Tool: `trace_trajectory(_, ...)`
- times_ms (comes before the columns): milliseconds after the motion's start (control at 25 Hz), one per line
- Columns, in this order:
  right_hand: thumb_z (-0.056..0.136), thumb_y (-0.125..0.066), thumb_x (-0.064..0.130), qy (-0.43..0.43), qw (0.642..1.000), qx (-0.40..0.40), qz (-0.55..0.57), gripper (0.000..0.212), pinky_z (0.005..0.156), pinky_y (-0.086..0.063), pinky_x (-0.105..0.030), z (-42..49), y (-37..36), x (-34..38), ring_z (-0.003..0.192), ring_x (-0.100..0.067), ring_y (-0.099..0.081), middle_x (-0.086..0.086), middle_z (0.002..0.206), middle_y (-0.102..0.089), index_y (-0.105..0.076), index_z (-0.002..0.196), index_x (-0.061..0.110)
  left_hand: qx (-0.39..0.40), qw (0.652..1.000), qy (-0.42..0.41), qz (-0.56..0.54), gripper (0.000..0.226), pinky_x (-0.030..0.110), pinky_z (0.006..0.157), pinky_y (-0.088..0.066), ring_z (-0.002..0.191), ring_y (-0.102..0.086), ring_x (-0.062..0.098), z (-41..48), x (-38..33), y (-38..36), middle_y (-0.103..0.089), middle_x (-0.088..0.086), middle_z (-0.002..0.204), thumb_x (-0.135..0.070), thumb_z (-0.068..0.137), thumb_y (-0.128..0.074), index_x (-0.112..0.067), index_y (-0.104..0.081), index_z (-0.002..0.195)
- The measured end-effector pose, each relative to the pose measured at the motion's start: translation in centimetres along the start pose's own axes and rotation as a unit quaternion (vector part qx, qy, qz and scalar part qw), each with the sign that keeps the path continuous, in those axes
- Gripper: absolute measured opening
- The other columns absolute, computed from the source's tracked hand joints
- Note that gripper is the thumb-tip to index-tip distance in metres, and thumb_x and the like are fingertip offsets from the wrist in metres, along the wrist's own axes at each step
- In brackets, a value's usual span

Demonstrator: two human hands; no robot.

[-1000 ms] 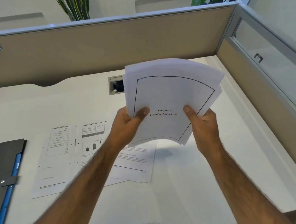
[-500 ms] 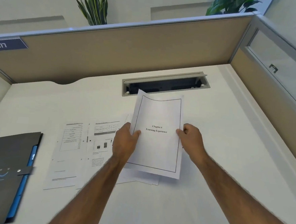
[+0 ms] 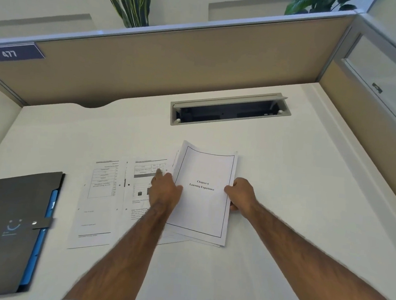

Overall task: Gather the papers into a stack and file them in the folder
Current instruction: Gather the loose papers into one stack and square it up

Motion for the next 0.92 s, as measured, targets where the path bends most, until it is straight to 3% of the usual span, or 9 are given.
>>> trace_trajectory(80,0.082,-0.053,0.008,-0.005,1.0,-0.013,0.013,0.01,0.053,-0.06,-0.041,0.0,0.2,-0.4,0.062,-0.025,-0.056,-0.007,0.081,-0.055,-0.045,0.08,0.013,-0.018,1.0,0.0,-0.005,0.045,0.046,0.096,-0.048,0.129,-0.05,0.035,0.3,-0.2,0.7,-0.048,0.014,0.149,-0.035,0.089,-0.068,-0.007,-0.06,0.124)
trace_trajectory(160,0.082,-0.054,0.009,-0.003,1.0,-0.023,0.014,0.011,0.059,-0.062,-0.046,0.1,0.4,-0.6,0.065,-0.025,-0.057,-0.006,0.083,-0.056,-0.044,0.082,0.014,-0.045,0.995,-0.002,-0.087,0.048,0.041,0.087,-0.05,0.115,-0.061,0.032,0.5,-0.4,1.8,-0.064,0.009,0.13,-0.036,0.087,-0.069,-0.012,-0.056,0.127)
trace_trajectory(280,0.08,-0.053,0.01,0.003,1.0,-0.025,-0.013,0.012,0.062,-0.06,-0.045,0.3,0.5,-0.5,0.066,-0.026,-0.053,-0.005,0.079,-0.055,-0.043,0.078,0.015,-0.04,0.979,-0.007,-0.2,0.057,0.038,0.087,-0.054,0.111,-0.068,0.029,1.0,-0.6,2.4,-0.073,0.003,0.119,-0.035,0.087,-0.071,-0.017,-0.054,0.138)
trace_trajectory(400,0.078,-0.054,0.011,0.013,0.999,-0.036,-0.034,0.02,0.057,-0.037,-0.033,0.4,1.2,-0.1,0.061,-0.021,-0.037,-0.001,0.069,-0.042,-0.037,0.071,0.018,0.026,0.972,-0.046,-0.228,0.023,0.03,0.073,-0.052,0.103,-0.07,0.032,1.4,-2.3,1.4,-0.075,0.007,0.103,-0.02,0.094,-0.066,-0.007,-0.071,0.112)
trace_trajectory(480,0.082,-0.065,0.017,0.023,0.997,-0.068,-0.002,0.012,0.064,-0.04,-0.032,0.3,2.8,0.2,0.068,-0.021,-0.048,-0.001,0.081,-0.052,-0.053,0.084,0.017,0.044,0.949,-0.078,-0.301,0.011,0.025,0.065,-0.049,0.089,-0.07,0.025,0.6,-3.6,2.0,-0.074,-0.001,0.089,-0.014,0.095,-0.064,-0.012,-0.074,0.098)
trace_trajectory(600,0.085,-0.079,0.027,0.014,0.983,-0.035,0.182,0.05,0.083,-0.054,-0.035,-0.4,5.0,0.7,0.096,-0.023,-0.068,-0.006,0.113,-0.068,-0.054,0.127,0.016,0.069,0.878,-0.112,-0.459,0.014,0.032,0.07,-0.059,0.083,-0.074,0.02,-1.0,-4.9,3.9,-0.08,0.001,0.092,-0.015,0.096,-0.064,-0.017,-0.078,0.098)
trace_trajectory(680,0.09,-0.075,0.02,0.026,0.95,0.062,0.304,0.043,0.082,-0.058,-0.035,-1.2,5.1,2.3,0.099,-0.021,-0.074,-0.01,0.12,-0.074,-0.059,0.129,0.013,0.073,0.828,-0.129,-0.541,0.014,0.03,0.07,-0.061,0.087,-0.077,0.018,-2.2,-5.7,5.5,-0.081,0.003,0.1,-0.018,0.097,-0.066,-0.019,-0.078,0.103)
trace_trajectory(760,0.095,-0.065,0.008,0.07,0.929,0.107,0.347,0.028,0.091,-0.059,-0.039,-2.2,5.5,4.6,0.105,-0.025,-0.074,-0.013,0.122,-0.074,-0.067,0.123,0.01,0.074,0.805,-0.149,-0.57,0.017,0.03,0.072,-0.061,0.092,-0.077,0.02,-3.4,-7.0,6.8,-0.081,0.003,0.104,-0.023,0.094,-0.069,-0.015,-0.075,0.108)
trace_trajectory(920,0.096,-0.058,-0.001,0.181,0.915,0.045,0.358,0.026,0.086,-0.059,-0.033,-4.4,7.3,9.1,0.1,-0.021,-0.075,-0.004,0.108,-0.079,-0.072,0.109,0.017,0.045,0.811,-0.183,-0.554,0.018,0.033,0.073,-0.063,0.093,-0.078,0.02,-5.6,-9.7,8.6,-0.081,0.0,0.102,-0.026,0.094,-0.067,-0.021,-0.073,0.11)
Point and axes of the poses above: each hand's wrist, its own z-axis towards the middle knuckle, its own y-axis out of the back of the hand, x = y × z, the point moved 10 cm from there along z, towards the middle knuckle
